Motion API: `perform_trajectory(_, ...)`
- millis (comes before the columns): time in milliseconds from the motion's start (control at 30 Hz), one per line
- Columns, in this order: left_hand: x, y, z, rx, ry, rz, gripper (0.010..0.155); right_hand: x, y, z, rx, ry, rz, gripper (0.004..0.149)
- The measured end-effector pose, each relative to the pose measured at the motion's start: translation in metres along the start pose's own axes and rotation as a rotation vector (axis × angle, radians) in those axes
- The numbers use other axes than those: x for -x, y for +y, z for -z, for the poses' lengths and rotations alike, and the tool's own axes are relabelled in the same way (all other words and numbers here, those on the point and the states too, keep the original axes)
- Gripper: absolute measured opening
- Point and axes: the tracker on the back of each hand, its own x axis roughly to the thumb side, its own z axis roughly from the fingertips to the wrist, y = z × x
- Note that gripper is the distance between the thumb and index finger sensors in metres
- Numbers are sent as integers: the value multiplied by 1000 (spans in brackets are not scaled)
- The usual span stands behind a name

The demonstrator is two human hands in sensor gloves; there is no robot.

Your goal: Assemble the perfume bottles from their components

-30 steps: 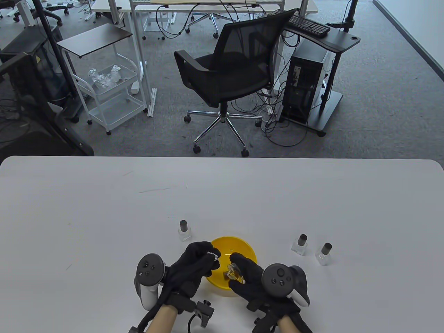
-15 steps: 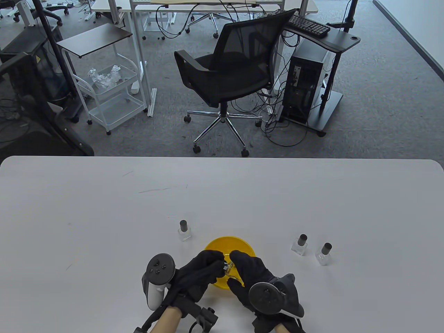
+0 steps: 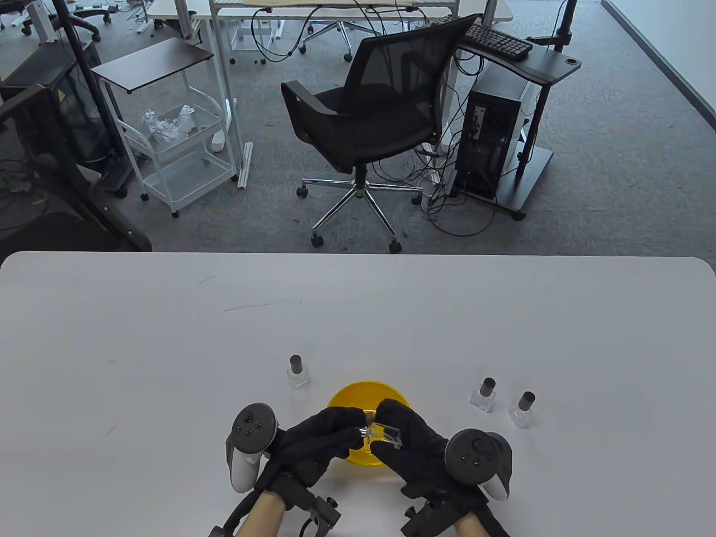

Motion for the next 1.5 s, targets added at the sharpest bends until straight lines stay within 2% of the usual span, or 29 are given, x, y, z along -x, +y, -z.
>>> perform_trajectory(233,-2,-3,-1,-5,-39,1,34,14,1,-1,22,99,207,53)
perform_trajectory(500,-6,-5,-4,-96,-55,24,35,19,4,-2,87,176,264,49)
perform_trajectory(667,-5,-9,-4,-70,-51,-20,50,18,5,-3,104,176,319,50)
perform_trajectory(833,3,-10,-3,-2,47,17,58,19,2,-3,101,150,354,49)
perform_trajectory(933,5,-14,-1,55,55,-1,51,19,0,-3,109,150,329,49)
perform_trajectory(1500,-1,-15,-1,46,-32,49,41,23,-2,-5,130,224,362,47)
